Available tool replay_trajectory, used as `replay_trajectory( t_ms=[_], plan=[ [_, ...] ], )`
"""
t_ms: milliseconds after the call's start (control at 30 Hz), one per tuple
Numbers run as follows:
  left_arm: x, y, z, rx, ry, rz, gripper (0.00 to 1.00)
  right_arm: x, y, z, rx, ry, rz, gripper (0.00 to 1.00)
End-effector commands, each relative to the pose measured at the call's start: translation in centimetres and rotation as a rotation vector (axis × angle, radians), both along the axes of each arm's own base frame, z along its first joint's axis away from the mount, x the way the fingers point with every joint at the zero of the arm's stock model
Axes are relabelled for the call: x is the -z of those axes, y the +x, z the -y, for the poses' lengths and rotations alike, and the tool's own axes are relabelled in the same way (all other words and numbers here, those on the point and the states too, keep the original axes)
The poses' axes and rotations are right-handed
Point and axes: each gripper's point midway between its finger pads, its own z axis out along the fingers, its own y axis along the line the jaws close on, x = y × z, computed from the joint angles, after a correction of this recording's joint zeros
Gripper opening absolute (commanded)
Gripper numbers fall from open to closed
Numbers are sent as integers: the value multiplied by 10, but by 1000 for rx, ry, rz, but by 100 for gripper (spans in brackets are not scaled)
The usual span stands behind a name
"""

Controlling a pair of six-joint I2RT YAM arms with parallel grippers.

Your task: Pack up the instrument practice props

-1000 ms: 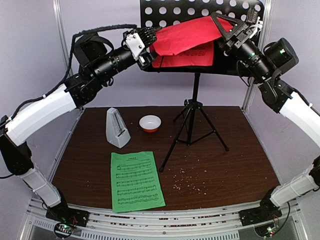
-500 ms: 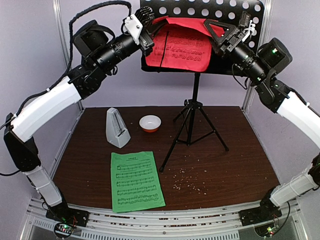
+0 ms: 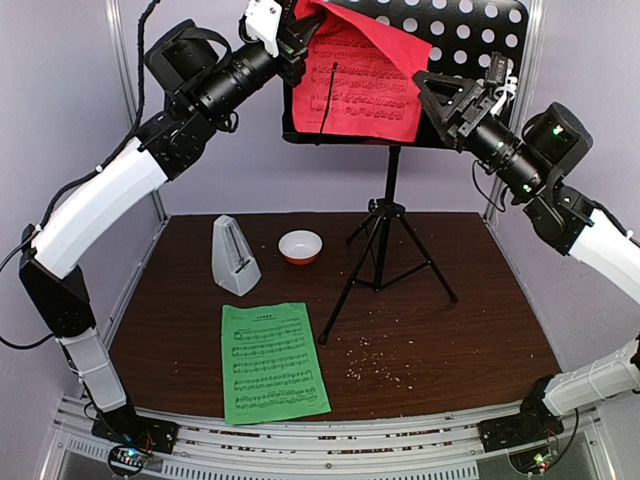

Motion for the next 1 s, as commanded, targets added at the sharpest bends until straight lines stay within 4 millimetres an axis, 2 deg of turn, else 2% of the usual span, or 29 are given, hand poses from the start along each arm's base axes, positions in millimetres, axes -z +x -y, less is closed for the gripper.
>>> replay_trajectory(
  t_ms=[0, 133, 267, 400, 567, 633, 967],
  plan=[
    [-8, 6, -7, -19, -41, -41, 0, 27, 1, -20, 30, -63, -51, 74],
    [-11, 9, -7, -34, -46, -53, 0, 47, -3, -45, 30, -117, -70, 72],
    [-13, 11, -9, -42, -57, -61, 0, 54, -5, -65, 31, -149, -62, 70],
    [-12, 10, -7, -32, -51, -60, 0, 51, 2, -82, 39, -175, -61, 67],
    [-8, 12, -5, -32, -37, -62, 0, 42, 23, -93, 96, -199, -106, 62],
    [-7, 11, -4, -30, -31, -61, 0, 44, 34, -103, 107, -228, -132, 61],
    [-4, 9, -3, -21, -22, -60, 0, 32, 59, -113, 131, -189, -193, 52]
  ],
)
